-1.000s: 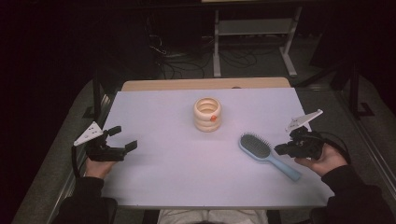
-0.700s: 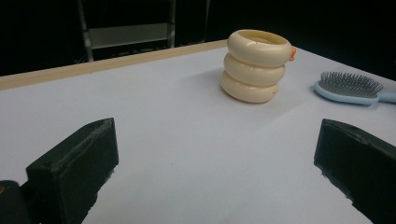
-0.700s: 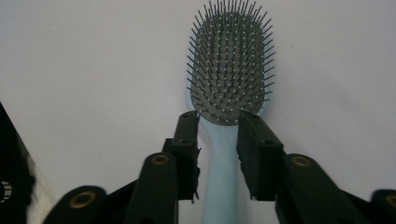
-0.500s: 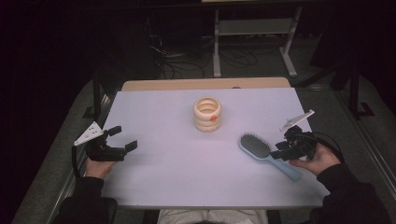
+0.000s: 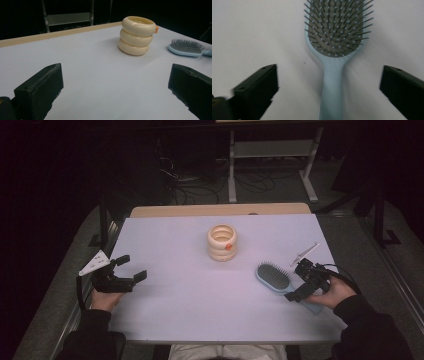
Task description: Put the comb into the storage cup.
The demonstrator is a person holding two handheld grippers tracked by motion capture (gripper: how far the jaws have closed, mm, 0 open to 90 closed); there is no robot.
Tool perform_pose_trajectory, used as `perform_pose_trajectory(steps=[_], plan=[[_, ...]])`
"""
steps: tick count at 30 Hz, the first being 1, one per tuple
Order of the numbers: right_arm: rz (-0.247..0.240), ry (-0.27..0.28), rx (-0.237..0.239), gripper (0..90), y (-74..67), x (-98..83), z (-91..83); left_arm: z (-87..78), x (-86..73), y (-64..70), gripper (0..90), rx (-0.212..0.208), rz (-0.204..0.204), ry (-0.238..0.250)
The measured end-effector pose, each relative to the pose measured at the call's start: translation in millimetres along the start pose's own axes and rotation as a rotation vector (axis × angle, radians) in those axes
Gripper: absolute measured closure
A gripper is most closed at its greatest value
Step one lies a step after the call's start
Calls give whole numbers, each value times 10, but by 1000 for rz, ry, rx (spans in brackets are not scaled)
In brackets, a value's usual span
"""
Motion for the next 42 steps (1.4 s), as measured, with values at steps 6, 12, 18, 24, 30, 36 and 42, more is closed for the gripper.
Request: perform_pose_trajectory(steps=[6, 12, 18, 24, 30, 36, 42], plan=[[-2, -25, 1, 53, 4, -21, 81, 0, -2, -1, 0, -1, -1, -1], [-1, -15, 22, 149, 22, -46, 123, 6, -4, 3, 0, -1, 2, -3], [2, 6, 23, 289, 52, -65, 150, 4, -4, 3, 0, -2, 3, -2], [12, 14, 7, 431, 84, -86, 182, 2, -4, -1, 0, -2, 3, -2], [16, -5, -4, 529, 86, -96, 207, 6, -7, -1, 0, -1, 5, -4], [25, -17, 8, 623, 73, -92, 227, 8, -10, -4, 0, 0, 7, -7], [22, -22, 2, 666, 81, -91, 231, 13, -22, -10, 0, 11, 15, -20]])
Point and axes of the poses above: each handheld gripper's, and its own axes: z roughly forward along the jaws, x roughly out of its top, y roughly to its right, the point moved 8 cm from there along z, roughly forward along the jaws, and after that the axes turned 9 degrees about z, right-handed, at the moved point
